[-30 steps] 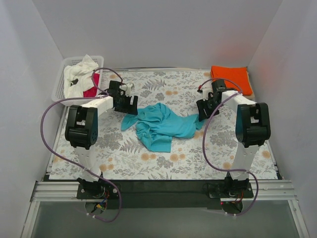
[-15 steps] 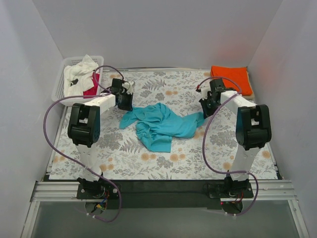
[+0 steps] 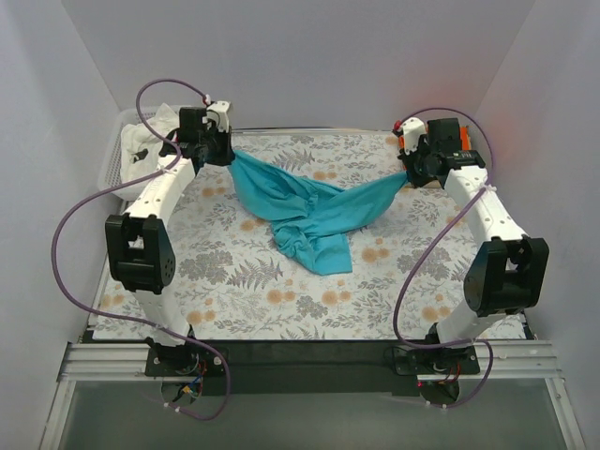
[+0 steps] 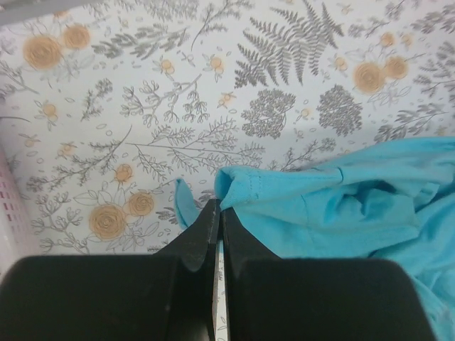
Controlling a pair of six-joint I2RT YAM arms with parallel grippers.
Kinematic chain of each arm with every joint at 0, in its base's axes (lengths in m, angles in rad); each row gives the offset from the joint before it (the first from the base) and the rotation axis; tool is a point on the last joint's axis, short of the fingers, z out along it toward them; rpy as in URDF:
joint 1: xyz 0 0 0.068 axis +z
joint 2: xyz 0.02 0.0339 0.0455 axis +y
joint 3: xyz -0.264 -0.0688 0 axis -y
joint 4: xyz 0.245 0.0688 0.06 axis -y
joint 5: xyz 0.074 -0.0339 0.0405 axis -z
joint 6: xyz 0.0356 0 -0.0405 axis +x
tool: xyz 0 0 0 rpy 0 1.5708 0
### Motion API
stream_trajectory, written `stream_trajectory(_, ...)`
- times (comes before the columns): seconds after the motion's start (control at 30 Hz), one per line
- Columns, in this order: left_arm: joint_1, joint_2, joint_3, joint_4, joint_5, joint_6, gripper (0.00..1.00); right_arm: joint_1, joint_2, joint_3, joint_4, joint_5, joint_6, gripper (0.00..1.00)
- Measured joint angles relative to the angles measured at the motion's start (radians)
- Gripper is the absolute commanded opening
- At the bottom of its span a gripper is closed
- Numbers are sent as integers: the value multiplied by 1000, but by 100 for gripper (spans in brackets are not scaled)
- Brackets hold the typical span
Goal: Fold and stack the t-shirts
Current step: Flatten the tshirt out
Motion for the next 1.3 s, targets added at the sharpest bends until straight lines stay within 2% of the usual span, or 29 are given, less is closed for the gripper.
stream_trajectory(0.33,30,-78,44,-21,16,-15,0,-31,-66,25,-2,10,-64,1)
stream_trajectory(0.57,68,-74,-25,-48,-24,-17,0,-31,-129,-79,0,-2,-101,1)
stream_trajectory(0.83,128,-50,19,-63,-35,-34,0,-31,-184,-151,-17,-10,-132,1)
stream_trajectory(0.93,145,-38,98,-80,-21,-46,0,-34,-200,-92,-39,-7,-139,1)
stream_trajectory(1.13,165,-39,328,-78,-14,-76,0,-49,-198,174,-38,22,-142,1)
stream_trajectory(1.3,179,-58,442,-34,-19,-86,0,-57,-197,336,5,46,-147,1)
